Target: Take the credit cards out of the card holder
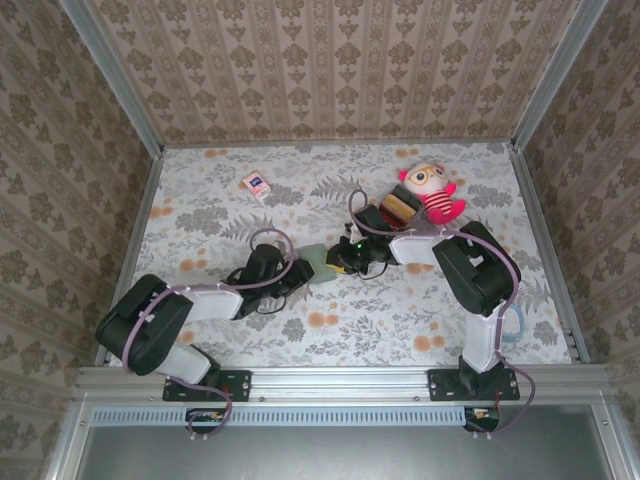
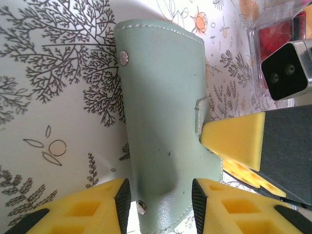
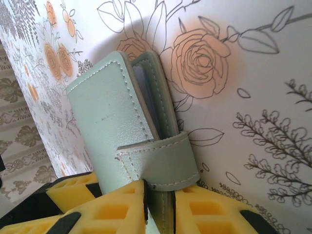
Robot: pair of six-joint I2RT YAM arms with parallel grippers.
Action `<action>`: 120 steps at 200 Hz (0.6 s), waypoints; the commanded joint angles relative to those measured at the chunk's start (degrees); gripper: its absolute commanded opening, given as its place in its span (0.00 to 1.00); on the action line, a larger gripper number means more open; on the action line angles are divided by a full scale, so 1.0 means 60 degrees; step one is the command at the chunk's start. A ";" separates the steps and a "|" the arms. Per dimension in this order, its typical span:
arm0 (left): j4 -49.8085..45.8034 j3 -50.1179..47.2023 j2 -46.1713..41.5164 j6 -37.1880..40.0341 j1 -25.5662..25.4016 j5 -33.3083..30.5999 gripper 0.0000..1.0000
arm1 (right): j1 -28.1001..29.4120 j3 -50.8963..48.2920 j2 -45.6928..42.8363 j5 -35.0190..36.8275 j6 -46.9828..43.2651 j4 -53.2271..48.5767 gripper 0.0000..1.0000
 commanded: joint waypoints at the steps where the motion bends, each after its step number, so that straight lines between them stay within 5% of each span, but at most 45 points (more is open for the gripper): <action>1: -0.0317 0.0376 0.0314 0.0411 0.0077 0.0309 0.42 | -0.0085 -0.0184 0.0238 0.0016 0.0017 -0.0297 0.19; 120: 0.1720 0.0459 0.1243 0.0125 0.0502 0.1217 0.39 | -0.0088 -0.0261 0.0457 -0.0495 -0.0033 0.0195 0.20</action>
